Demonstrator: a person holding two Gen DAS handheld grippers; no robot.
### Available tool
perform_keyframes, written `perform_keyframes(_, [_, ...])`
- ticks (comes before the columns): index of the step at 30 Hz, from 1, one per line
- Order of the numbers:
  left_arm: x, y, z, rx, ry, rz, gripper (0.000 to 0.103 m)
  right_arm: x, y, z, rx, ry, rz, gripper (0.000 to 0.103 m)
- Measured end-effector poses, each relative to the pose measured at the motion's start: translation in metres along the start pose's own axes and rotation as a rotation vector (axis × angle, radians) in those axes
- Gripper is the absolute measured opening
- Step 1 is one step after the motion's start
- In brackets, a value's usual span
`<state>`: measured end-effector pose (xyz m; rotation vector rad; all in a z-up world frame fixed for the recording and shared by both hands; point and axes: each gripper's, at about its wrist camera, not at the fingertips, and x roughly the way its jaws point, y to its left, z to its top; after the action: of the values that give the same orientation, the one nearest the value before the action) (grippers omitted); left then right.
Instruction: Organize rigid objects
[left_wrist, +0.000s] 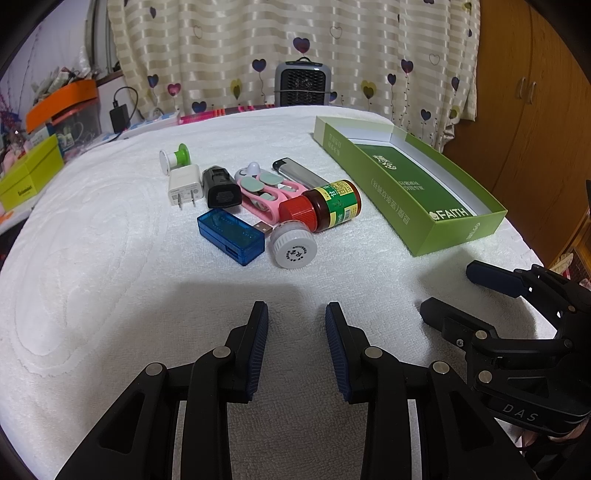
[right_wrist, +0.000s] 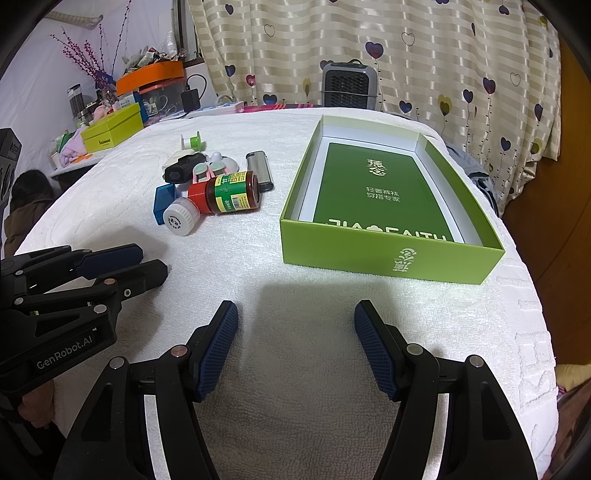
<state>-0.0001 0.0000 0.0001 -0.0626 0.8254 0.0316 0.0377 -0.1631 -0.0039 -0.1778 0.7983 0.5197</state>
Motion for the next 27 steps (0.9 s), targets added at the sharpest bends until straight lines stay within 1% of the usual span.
perform_keyframes(27, [-0.0003, 0.0013, 0.0, 0.012, 0.002, 0.007, 0.031, -0.0001, -0.0003, 0.0008, 0.0, 0.001, 0.001, 0.066])
